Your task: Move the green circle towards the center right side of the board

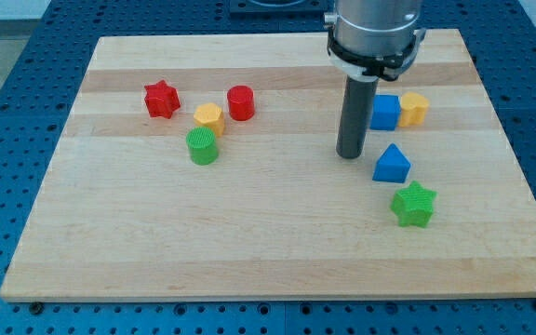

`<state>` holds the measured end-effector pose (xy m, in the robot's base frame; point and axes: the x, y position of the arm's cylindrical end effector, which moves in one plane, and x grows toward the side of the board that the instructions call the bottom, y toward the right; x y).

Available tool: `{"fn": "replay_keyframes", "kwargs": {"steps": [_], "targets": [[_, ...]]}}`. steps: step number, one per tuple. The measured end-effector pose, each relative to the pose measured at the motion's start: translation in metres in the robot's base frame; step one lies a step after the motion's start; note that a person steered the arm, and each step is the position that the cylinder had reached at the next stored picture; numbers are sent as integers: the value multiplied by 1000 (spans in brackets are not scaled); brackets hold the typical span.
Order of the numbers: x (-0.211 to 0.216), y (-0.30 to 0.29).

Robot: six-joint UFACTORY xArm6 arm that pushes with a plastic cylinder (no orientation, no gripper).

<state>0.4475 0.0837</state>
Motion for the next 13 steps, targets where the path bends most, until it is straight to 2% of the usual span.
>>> {"fn": "replay_keyframes", "kwargs": {"steps": [1, 4, 6, 9, 13], "targets": [[5, -43], [9, -232], [13, -286], [-13, -275], [-19, -203]]}}
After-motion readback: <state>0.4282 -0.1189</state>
